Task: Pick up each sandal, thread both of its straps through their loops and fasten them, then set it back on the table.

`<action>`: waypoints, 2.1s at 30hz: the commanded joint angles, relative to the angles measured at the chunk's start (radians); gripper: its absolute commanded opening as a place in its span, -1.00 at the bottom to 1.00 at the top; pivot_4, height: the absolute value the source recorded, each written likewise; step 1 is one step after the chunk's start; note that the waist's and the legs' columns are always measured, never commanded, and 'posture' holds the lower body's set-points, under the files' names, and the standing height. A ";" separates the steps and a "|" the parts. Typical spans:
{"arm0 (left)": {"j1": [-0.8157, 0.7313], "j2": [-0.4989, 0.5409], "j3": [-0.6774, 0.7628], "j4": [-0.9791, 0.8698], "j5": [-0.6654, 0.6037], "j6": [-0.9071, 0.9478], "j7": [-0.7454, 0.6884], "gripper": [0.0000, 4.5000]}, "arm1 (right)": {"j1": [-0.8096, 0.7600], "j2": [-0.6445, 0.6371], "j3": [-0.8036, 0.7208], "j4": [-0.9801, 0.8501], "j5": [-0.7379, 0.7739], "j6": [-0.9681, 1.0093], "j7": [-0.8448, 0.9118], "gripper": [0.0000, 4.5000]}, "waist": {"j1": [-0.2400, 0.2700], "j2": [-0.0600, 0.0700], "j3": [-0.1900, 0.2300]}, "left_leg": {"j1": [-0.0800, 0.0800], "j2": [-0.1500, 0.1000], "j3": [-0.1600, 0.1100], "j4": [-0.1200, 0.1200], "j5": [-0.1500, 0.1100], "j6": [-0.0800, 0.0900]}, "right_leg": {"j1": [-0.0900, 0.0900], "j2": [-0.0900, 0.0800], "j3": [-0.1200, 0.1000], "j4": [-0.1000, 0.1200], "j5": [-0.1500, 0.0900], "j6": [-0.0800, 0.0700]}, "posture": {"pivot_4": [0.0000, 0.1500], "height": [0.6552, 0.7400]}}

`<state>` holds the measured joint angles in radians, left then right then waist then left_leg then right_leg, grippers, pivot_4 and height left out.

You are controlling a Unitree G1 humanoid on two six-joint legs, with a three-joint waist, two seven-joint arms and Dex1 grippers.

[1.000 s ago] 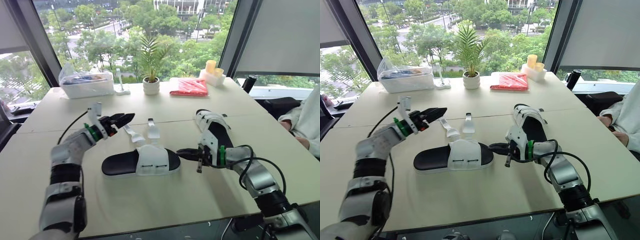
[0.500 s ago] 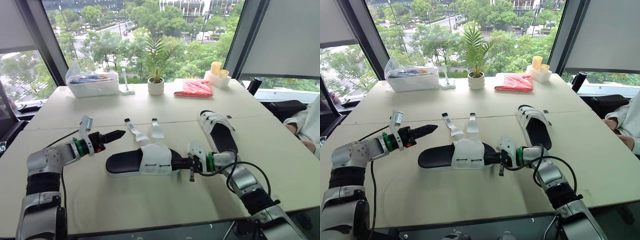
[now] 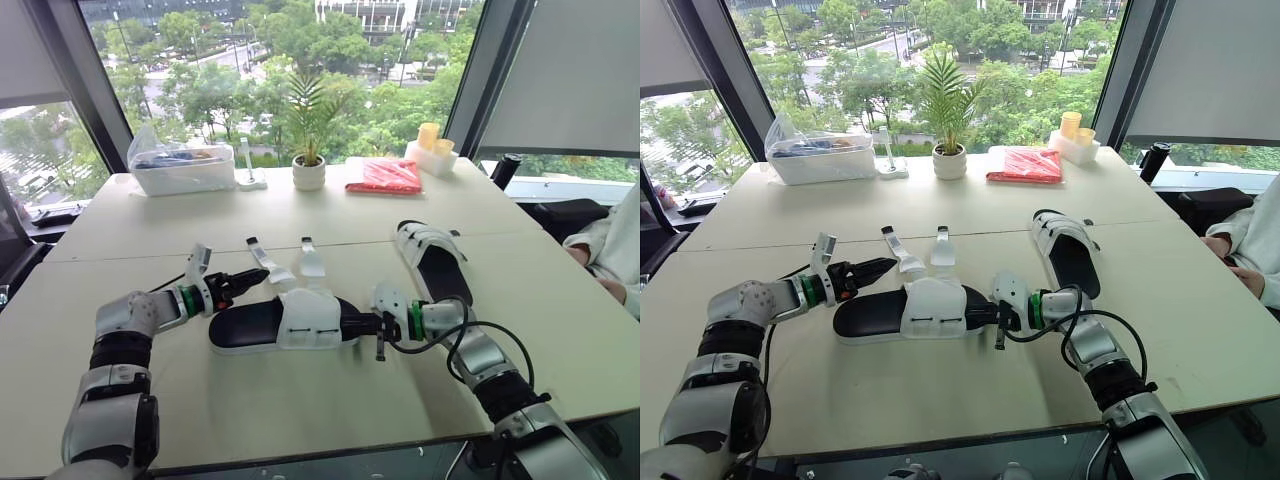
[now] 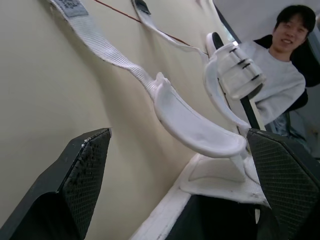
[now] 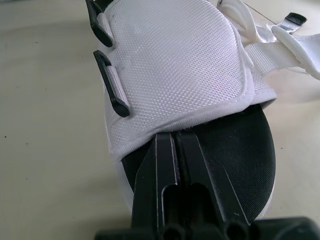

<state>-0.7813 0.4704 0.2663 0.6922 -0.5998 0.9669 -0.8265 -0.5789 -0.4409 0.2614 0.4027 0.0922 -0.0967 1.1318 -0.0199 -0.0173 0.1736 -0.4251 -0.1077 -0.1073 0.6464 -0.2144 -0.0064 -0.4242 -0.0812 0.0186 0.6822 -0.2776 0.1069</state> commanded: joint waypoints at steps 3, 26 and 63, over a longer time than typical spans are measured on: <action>-0.045 -0.010 -0.001 0.035 0.008 -0.020 -0.020 1.00 | -0.055 0.041 0.059 0.089 -0.047 -0.033 0.051 -0.98 | -0.008 0.000 0.000 | 0.000 0.000 0.000 0.000 0.000 0.000 | 0.000 0.000 0.000 0.000 0.000 0.000 | 1.00 1.00; -0.218 -0.195 0.230 0.437 -0.032 -0.307 0.205 1.00 | -0.151 0.069 0.075 0.228 -0.097 -0.068 0.174 -0.98 | -0.025 -0.001 -0.003 | 0.003 0.001 -0.001 -0.002 0.000 0.000 | 0.002 0.000 -0.001 0.001 0.000 0.000 | 1.00 1.00; -0.185 -0.143 0.051 -0.123 -0.088 -0.175 -0.258 -0.98 | -0.161 0.078 0.078 0.245 -0.127 -0.096 0.157 -1.00 | -0.033 -0.001 -0.004 | 0.004 0.001 0.000 -0.004 -0.002 0.003 | 0.002 0.001 0.000 0.001 0.000 0.000 | 1.00 1.00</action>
<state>-0.9866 0.3197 0.3598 0.7410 -0.6403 0.7413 -1.0294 -0.7530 -0.3700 0.3015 0.6216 -0.0004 -0.1944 1.2787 -0.0531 -0.0180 0.1697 -0.4209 -0.1066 -0.1073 0.6420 -0.2160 -0.0046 -0.4223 -0.0802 0.0190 0.6827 -0.2776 0.1068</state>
